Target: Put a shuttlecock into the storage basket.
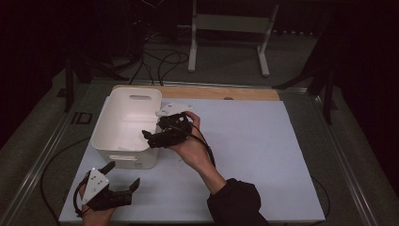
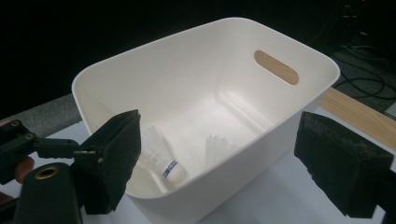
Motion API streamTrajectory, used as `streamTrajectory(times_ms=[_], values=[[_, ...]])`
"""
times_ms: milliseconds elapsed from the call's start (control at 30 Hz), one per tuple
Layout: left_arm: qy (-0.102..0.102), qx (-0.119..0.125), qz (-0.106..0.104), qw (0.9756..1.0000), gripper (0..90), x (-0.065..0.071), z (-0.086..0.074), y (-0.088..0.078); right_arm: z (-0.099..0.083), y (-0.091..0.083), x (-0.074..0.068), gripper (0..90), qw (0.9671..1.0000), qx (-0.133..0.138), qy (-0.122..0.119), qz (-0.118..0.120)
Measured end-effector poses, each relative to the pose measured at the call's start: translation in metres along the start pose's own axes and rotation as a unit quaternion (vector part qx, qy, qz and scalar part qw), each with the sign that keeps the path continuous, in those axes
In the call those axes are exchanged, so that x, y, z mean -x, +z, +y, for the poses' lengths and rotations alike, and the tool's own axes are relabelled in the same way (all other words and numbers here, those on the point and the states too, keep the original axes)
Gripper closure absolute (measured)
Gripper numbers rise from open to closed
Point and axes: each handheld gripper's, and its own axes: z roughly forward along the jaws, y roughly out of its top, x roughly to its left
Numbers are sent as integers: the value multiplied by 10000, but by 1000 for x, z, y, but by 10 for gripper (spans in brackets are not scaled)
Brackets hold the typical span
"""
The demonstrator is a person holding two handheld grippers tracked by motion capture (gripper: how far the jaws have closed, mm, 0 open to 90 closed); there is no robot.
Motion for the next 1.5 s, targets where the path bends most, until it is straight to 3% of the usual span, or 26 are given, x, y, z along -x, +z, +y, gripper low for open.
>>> streamTrajectory(times_ms=[533, 1500], values=[[-16, 0, -5, 10000, 0, 0, 0, 0, -8, -4, 3, 83, 9996, -38, -160, -245], [-15, 7, -1, 10000, 0, 0, 0, 0, -22, -5, 9, 82, 9981, -147, -265, -539]])
